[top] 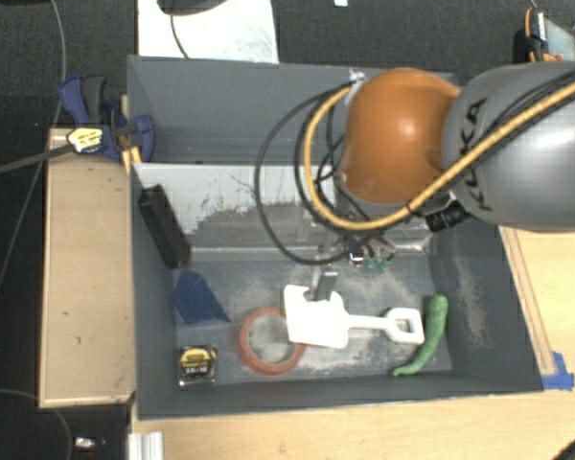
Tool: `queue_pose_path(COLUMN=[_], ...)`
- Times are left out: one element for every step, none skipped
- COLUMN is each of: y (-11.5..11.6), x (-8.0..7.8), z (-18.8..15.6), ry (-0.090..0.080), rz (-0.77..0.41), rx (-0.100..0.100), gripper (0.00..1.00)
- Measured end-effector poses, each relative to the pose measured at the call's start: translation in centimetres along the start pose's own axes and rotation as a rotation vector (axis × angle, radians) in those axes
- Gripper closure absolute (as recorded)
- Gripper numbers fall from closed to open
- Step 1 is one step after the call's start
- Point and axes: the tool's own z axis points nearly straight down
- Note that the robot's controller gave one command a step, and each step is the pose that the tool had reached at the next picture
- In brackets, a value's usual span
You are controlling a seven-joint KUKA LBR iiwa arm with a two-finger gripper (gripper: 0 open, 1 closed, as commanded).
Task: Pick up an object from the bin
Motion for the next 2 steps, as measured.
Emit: queue_pose_path(y=[-9.0,-3.8], x=[5.5,6.8], z=[13.4,7.3], ry=[-0.011,-0.014], rz=[0.041,-0.047], rx=[-0.003,-0.004], gripper=[0.0,0.0])
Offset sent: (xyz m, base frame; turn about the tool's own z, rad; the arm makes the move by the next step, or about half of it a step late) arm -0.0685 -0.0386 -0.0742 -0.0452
